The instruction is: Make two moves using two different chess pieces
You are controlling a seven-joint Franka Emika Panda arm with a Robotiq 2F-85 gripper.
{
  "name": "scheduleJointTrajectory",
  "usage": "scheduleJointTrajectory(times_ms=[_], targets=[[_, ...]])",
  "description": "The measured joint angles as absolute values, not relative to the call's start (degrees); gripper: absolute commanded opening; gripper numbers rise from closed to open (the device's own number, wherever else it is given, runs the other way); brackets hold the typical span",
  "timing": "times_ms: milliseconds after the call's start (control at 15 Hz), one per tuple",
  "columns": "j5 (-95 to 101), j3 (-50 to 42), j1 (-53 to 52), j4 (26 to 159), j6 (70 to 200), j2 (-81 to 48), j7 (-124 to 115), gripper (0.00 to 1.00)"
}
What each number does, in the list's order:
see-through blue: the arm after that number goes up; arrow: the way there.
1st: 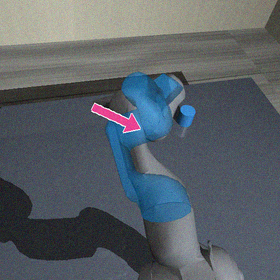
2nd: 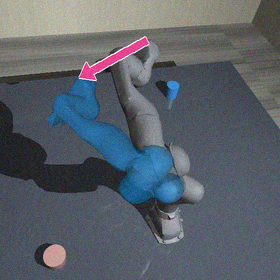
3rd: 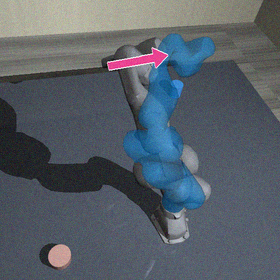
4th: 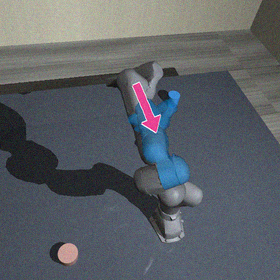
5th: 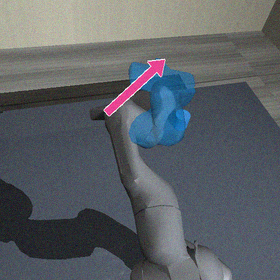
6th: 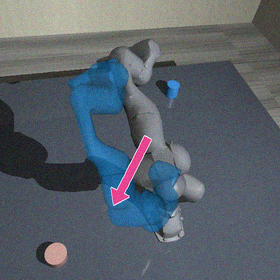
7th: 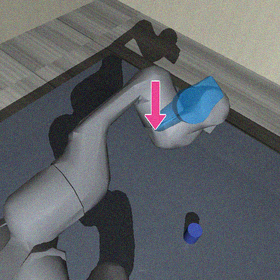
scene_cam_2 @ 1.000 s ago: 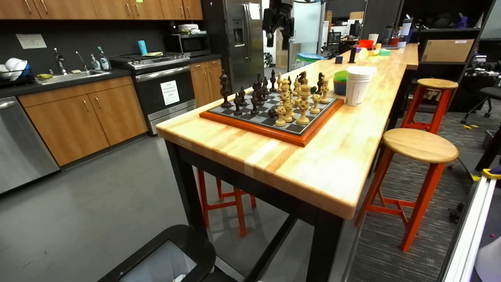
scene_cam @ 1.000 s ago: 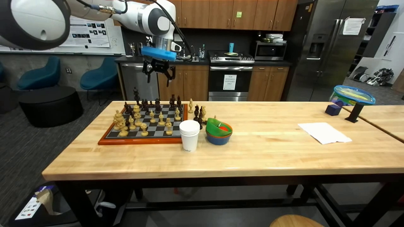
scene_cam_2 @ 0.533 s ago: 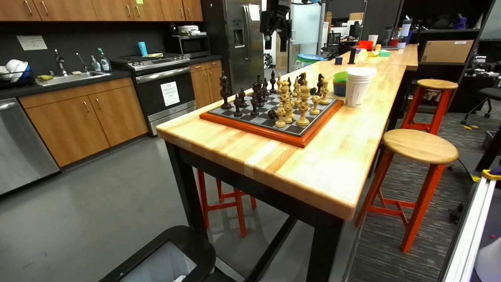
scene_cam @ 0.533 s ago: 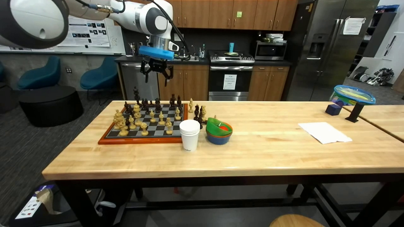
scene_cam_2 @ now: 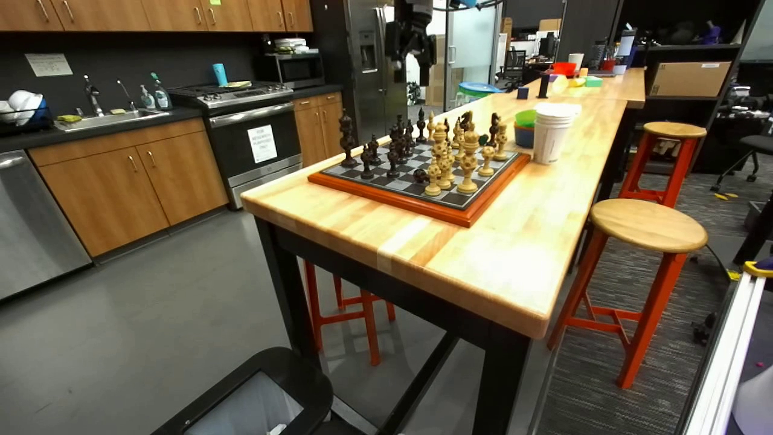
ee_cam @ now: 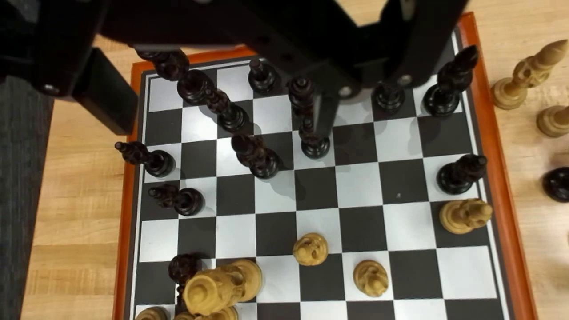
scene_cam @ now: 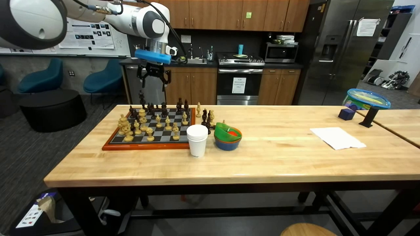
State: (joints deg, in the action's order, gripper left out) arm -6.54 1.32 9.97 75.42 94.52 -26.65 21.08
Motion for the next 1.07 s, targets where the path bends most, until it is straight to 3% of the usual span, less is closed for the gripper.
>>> scheduleJointTrajectory(times_ms=[1067], targets=[[-4.5,0.6,6.2,81.9,99.2,-28.0,8.3,1.0]])
